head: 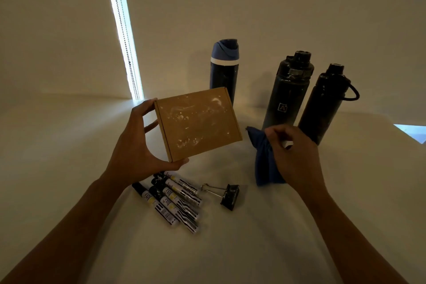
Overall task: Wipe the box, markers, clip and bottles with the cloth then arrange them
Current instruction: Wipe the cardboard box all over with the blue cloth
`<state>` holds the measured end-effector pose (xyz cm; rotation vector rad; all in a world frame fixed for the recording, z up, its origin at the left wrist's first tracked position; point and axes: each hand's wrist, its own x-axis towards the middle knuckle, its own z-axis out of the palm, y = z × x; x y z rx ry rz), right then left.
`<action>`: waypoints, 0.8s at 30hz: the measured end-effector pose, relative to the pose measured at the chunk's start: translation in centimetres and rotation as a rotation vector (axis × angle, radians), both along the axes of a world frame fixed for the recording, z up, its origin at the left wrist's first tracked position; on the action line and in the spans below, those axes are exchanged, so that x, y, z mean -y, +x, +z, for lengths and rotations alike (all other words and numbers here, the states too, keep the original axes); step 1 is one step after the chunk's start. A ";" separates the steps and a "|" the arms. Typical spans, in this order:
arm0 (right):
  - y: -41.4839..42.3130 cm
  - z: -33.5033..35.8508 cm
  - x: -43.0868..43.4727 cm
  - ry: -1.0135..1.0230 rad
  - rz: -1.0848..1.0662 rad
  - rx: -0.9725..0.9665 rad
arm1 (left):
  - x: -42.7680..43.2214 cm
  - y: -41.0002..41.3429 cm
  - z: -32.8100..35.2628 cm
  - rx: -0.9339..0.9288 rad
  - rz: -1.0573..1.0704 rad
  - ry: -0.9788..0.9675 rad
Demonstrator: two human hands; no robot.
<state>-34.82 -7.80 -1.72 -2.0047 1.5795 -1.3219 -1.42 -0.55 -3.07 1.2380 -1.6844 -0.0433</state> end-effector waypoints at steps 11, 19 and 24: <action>-1.3 2.2 -1.3 0.252 0.222 0.581 | 0.1 -0.2 0.0 0.017 0.010 -0.026; -1.3 0.6 -0.4 0.203 0.048 -0.255 | 0.0 -0.9 0.2 0.018 -0.003 -0.011; -1.8 1.0 -0.7 0.498 0.073 -0.268 | -0.2 -0.5 0.3 0.009 0.005 -0.012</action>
